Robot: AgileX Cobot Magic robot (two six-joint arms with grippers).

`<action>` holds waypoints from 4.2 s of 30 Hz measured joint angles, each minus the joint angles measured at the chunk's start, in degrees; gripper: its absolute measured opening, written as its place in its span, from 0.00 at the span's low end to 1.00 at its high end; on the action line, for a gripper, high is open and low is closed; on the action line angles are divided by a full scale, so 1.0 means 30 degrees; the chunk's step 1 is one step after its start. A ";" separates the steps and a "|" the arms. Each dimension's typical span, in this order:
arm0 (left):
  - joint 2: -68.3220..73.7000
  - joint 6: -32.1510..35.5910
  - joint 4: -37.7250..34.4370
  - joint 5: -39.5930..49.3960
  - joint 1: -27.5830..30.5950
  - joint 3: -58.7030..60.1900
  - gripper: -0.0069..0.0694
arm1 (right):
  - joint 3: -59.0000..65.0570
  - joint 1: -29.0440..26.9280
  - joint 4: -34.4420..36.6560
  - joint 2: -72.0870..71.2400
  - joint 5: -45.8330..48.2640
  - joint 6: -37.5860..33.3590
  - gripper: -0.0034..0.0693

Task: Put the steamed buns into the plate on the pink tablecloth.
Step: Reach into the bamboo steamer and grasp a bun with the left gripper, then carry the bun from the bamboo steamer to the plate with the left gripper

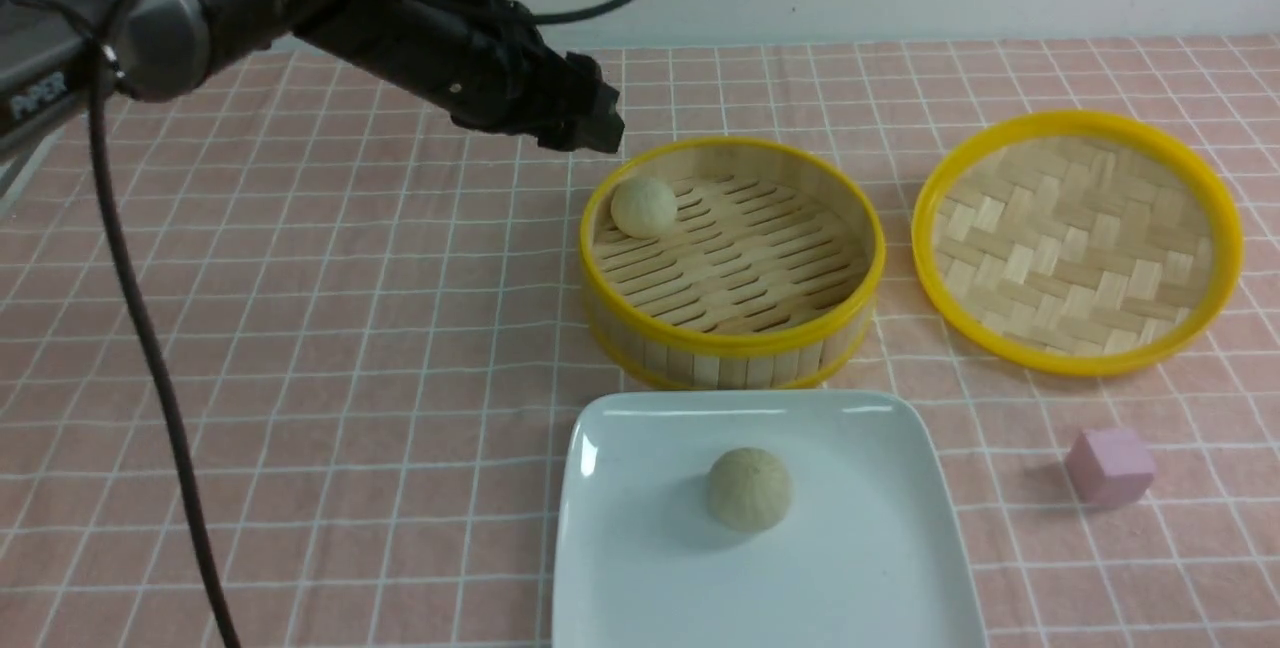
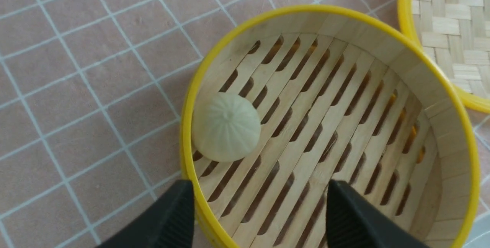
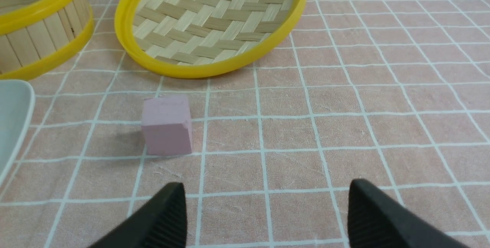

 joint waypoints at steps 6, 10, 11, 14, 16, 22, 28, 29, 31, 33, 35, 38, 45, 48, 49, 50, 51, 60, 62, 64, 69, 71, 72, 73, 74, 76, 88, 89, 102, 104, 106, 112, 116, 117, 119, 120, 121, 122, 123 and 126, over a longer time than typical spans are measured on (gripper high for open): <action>0.2087 0.2396 -0.2338 -0.0944 0.0015 0.0000 0.71 | 0.0000 0.0000 0.0000 0.0000 0.0000 0.0000 0.80; 0.2621 0.4217 -0.3885 -0.1366 0.0015 0.0000 0.71 | 0.0000 0.0000 0.0000 0.0000 0.0000 0.0000 0.80; 0.2643 0.4377 -0.4075 -0.1390 0.0015 0.0000 0.71 | 0.0000 0.0000 0.0000 0.0000 0.0000 0.0000 0.80; 0.2790 0.5688 -0.4758 -0.1697 0.0015 -0.0033 0.71 | 0.0000 0.0000 0.0000 0.0000 0.0000 0.0000 0.80; 0.2789 0.5985 -0.4783 -0.1791 0.0015 -0.0033 0.71 | 0.0000 0.0000 0.0000 0.0000 0.0000 0.0000 0.80; 0.2789 0.6655 -0.4824 -0.2045 0.0021 -0.0033 0.70 | 0.0000 0.0000 0.0000 0.0000 0.0000 0.0000 0.80; 0.2793 0.7682 -0.4776 -0.2235 -0.0153 -0.0033 0.70 | 0.0000 0.0000 0.0000 0.0000 0.0000 0.0000 0.80; 0.2810 0.7867 -0.4752 -0.2259 -0.0217 -0.0033 0.69 | 0.0000 0.0000 0.0000 0.0000 0.0000 0.0000 0.80; 0.2855 0.8071 -0.4656 -0.2431 -0.0404 -0.0033 0.69 | 0.0000 0.0000 0.0000 0.0000 0.0000 0.0000 0.80; 0.3011 0.8128 -0.4427 -0.2752 -0.0618 -0.0033 0.68 | 0.0000 0.0000 0.0000 0.0000 0.0000 0.0000 0.80; 0.3221 0.8128 -0.4234 -0.3011 -0.0711 -0.0039 0.68 | 0.0000 0.0000 0.0000 0.0000 0.0000 0.0000 0.80; 0.3519 0.8128 -0.4054 -0.3144 -0.0732 -0.0039 0.68 | 0.0000 0.0000 0.0000 0.0000 0.0000 0.0000 0.80; 0.3812 0.8148 -0.3994 -0.3538 -0.0732 -0.0039 0.68 | 0.0000 0.0000 0.0000 0.0000 0.0000 0.0000 0.80; 0.3812 0.8186 -0.3980 -0.3998 -0.0732 -0.0039 0.68 | 0.0000 0.0000 0.0000 0.0000 0.0000 0.0000 0.80; 0.3812 0.8204 -0.3980 -0.4079 -0.0732 -0.0039 0.67 | 0.0000 0.0000 0.0000 0.0000 0.0000 0.0000 0.80; 0.3812 0.8204 -0.3980 -0.4135 -0.0732 -0.0039 0.67 | 0.0000 0.0000 0.0000 0.0000 0.0000 0.0000 0.80; 0.3812 0.8204 -0.3980 -0.4176 -0.0732 -0.0039 0.66 | 0.0000 0.0000 0.0000 0.0000 0.0000 0.0000 0.80; 0.4197 0.8974 -0.4115 -0.4142 -0.0732 -0.0039 0.63 | 0.0000 0.0000 0.0000 0.0000 0.0000 0.0000 0.80; 0.4299 0.9038 -0.4200 -0.4160 -0.0750 -0.0077 0.63 | 0.0000 0.0000 0.0000 0.0000 0.0000 0.0000 0.80; 0.4365 0.9061 -0.4247 -0.4200 -0.0762 -0.0100 0.62 | 0.0000 0.0000 0.0000 0.0000 0.0000 0.0000 0.80; 0.4517 0.9079 -0.4344 -0.4393 -0.0762 -0.0139 0.46 | 0.0000 0.0000 0.0000 0.0000 0.0000 0.0000 0.80; 0.4687 0.9079 -0.4363 -0.4469 -0.0762 -0.0139 0.37 | 0.0000 0.0000 0.0000 0.0000 0.0000 0.0000 0.80; 0.4792 0.9079 -0.4447 -0.4537 -0.0762 -0.0161 0.30 | 0.0000 0.0000 0.0000 0.0000 0.0000 0.0000 0.80; 0.4889 0.9079 -0.4515 -0.4575 -0.0762 -0.0176 0.23 | 0.0000 0.0000 0.0000 0.0000 0.0000 0.0000 0.80; 0.4948 0.9079 -0.4524 -0.4554 -0.0771 -0.0198 0.18 | 0.0000 0.0000 0.0000 0.0000 0.0000 0.0000 0.80; 0.5010 0.9096 -0.4588 -0.4575 -0.0786 -0.0197 0.13 | 0.0000 0.0000 0.0000 0.0000 0.0000 0.0000 0.80; 0.1666 0.9096 -0.4526 -0.3478 -0.0583 -0.0119 0.12 | 0.0000 0.0000 0.0000 0.0000 0.0000 0.0000 0.80; 0.0410 0.9096 -0.4526 -0.2882 -0.0403 -0.0119 0.12 | 0.0000 0.0000 0.0000 0.0000 0.0000 0.0000 0.80; -0.5314 0.6956 -0.3354 0.7064 0.2934 -0.0119 0.12 | 0.0000 0.0000 0.0000 0.0000 0.0000 0.0000 0.80; -0.5442 0.6974 -0.3082 0.8614 0.3039 -0.0119 0.12 | 0.0000 0.0000 0.0000 0.0000 0.0000 0.0000 0.80; -0.5399 0.6974 -0.3090 0.9484 0.3039 -0.0119 0.12 | 0.0000 0.0000 0.0000 0.0000 0.0000 0.0000 0.80; -0.4569 0.6824 -0.4496 1.0164 0.3008 0.0564 0.12 | 0.0000 0.0000 0.0000 0.0000 0.0000 0.0000 0.80; -0.4070 0.6689 -0.3622 1.0025 0.2411 0.2114 0.12 | 0.0000 0.0000 0.0000 0.0000 0.0000 0.0000 0.80; -0.3908 0.6689 -0.3231 0.9962 0.2101 0.2697 0.12 | 0.0000 0.0000 0.0000 0.0000 0.0000 0.0000 0.80; -0.3573 0.6708 -0.2639 0.9921 0.1507 0.3778 0.12 | 0.0000 0.0000 0.0000 0.0000 0.0000 0.0000 0.80; -0.3368 0.6861 -0.2467 0.9898 0.1025 0.4462 0.12 | 0.0000 0.0000 0.0000 0.0000 0.0000 0.0000 0.80; -0.3069 0.7127 -0.2316 0.9898 0.0523 0.5063 0.12 | 0.0000 0.0000 0.0000 0.0000 0.0000 0.0000 0.80; -0.2857 0.7275 -0.2248 0.9875 0.0104 0.5487 0.12 | 0.0000 0.0000 0.0000 0.0000 0.0000 0.0000 0.80; -0.2818 0.7337 -0.2251 0.9853 0.0021 0.5563 0.12 | 0.0000 0.0000 0.0000 0.0000 0.0000 0.0000 0.80; -0.2232 0.7551 -0.2025 0.9452 -0.1288 0.6422 0.12 | 0.0000 0.0000 0.0000 0.0000 0.0000 0.0000 0.80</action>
